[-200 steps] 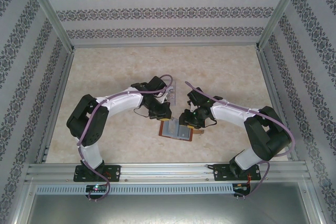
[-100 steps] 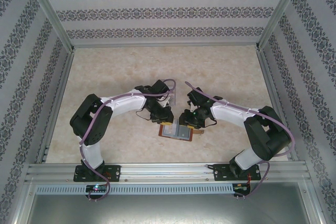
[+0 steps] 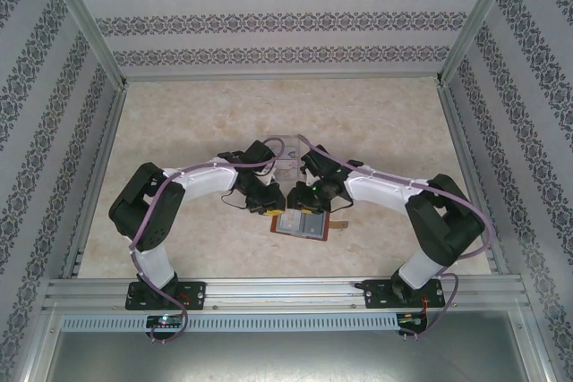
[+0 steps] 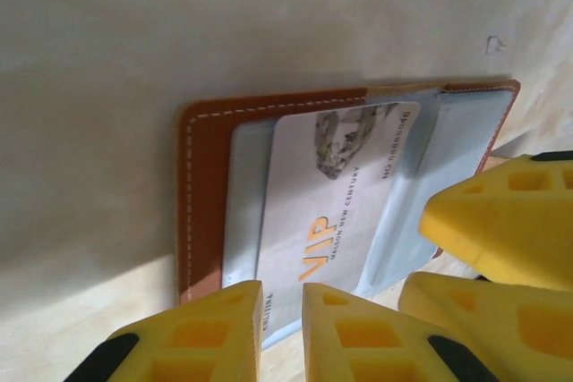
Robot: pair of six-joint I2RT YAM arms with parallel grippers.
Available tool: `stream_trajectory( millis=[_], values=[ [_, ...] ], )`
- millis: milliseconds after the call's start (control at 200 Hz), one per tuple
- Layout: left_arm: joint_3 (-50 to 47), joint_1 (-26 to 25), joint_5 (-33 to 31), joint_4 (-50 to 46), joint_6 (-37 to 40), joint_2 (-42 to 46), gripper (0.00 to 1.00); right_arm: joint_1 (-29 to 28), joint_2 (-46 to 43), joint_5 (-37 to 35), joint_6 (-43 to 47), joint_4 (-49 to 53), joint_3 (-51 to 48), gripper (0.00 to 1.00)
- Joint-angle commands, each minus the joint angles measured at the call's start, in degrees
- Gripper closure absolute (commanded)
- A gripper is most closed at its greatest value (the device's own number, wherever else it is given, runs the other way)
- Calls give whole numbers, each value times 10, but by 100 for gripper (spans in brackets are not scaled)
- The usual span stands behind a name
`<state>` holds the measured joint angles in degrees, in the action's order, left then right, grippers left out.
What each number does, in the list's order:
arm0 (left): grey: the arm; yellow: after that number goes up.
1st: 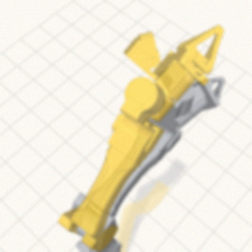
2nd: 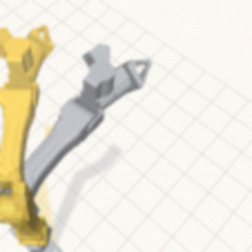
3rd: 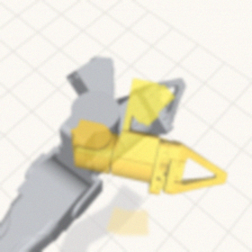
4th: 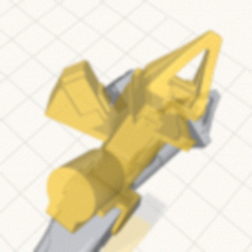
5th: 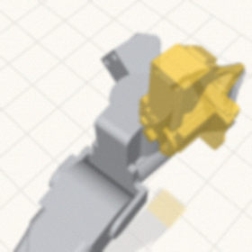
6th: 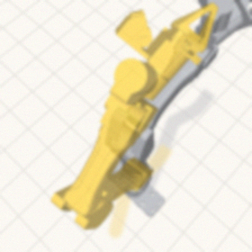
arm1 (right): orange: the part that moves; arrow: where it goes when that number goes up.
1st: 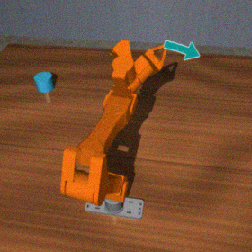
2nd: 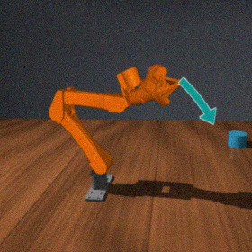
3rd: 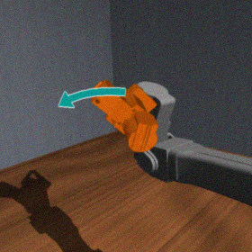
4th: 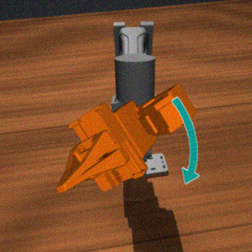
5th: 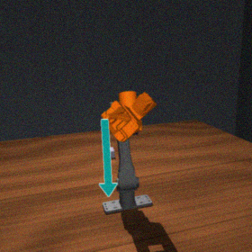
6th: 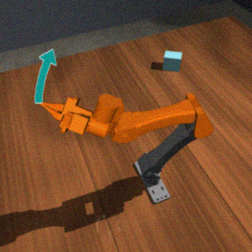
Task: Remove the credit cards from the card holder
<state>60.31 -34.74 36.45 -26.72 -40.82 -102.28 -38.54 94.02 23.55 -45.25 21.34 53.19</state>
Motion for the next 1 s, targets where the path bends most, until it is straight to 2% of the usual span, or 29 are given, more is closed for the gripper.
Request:
stream_trajectory(
  millis=[0,200,485,660,999],
  values=[
    [-14,9,17,27,-14,20,81,-9,29,4,-9,-1,23,62],
    [-22,16,20,33,-16,22,81,-16,59,-22,6,34,39,62],
    [-28,17,42,66,-32,10,79,-16,57,-48,16,57,29,61],
    [-28,16,48,76,-38,6,79,-15,35,-33,8,38,21,55],
    [-28,16,46,73,-38,4,79,-15,6,-30,3,52,17,54]
  ],
)
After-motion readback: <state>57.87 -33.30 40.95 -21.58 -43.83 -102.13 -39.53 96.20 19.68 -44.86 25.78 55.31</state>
